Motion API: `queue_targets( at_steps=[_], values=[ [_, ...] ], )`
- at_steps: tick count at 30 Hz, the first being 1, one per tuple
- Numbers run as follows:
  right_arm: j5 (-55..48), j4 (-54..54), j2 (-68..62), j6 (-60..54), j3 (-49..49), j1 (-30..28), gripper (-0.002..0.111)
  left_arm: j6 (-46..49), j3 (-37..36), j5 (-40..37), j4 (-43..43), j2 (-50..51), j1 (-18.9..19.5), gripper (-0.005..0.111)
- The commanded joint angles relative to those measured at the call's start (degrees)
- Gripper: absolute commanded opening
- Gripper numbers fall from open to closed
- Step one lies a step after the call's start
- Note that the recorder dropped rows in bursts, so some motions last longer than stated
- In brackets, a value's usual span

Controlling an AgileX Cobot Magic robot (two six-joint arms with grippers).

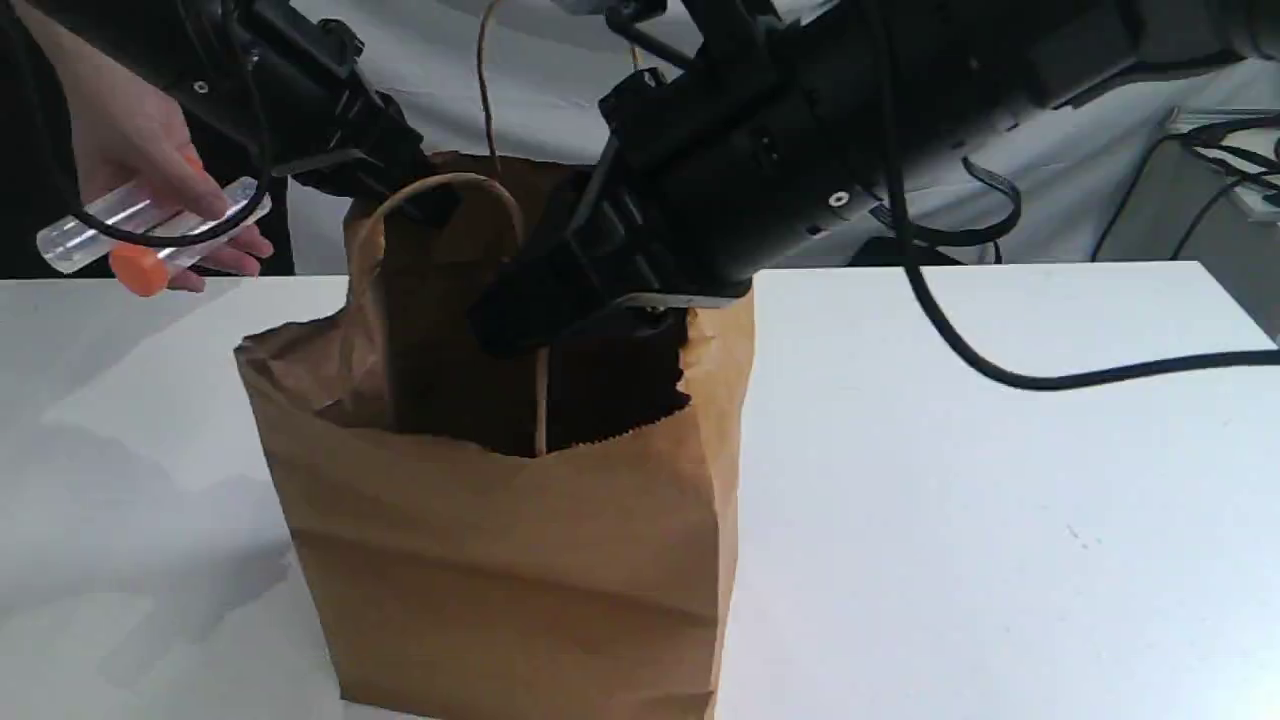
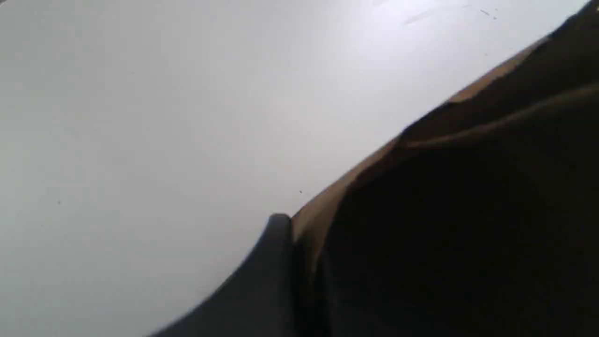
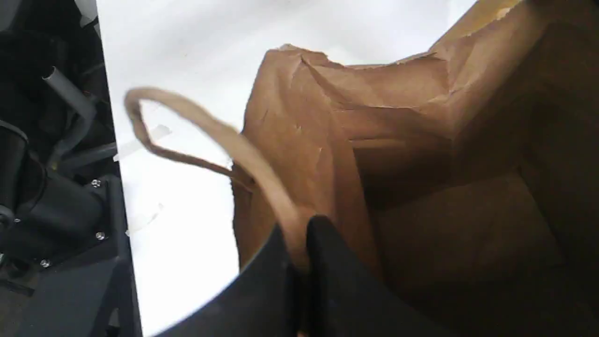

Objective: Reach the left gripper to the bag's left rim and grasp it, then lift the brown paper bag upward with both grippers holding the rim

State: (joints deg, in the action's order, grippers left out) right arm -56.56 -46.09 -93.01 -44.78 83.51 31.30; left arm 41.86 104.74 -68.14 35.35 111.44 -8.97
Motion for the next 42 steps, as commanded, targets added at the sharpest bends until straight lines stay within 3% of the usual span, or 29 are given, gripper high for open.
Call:
queue_targets(
  at_steps=[1,6,19,42],
  values=[
    [-0.50,-0.13,-0.01,0.26,0.28,0.11,0.000,-2.49,0.25,0.54,0.84,-0.06,-0.33,0.000],
    [-4.05,-1.21,0.12,1.57,3.27,-0.50,0.000,-6.04,0.25,0.54,-1.22,0.26,0.07,0.000],
    [-8.35,3.13,0.12,9.67,21.04,-0.63,0.000,-10.16,0.25,-1.83,7.48,5.82,5.14,0.000],
    [-6.44,4.07,-0.53,10.13,21.89,-0.63,0.000,-10.38,0.25,-1.83,7.66,6.04,5.69,0.000]
  ],
)
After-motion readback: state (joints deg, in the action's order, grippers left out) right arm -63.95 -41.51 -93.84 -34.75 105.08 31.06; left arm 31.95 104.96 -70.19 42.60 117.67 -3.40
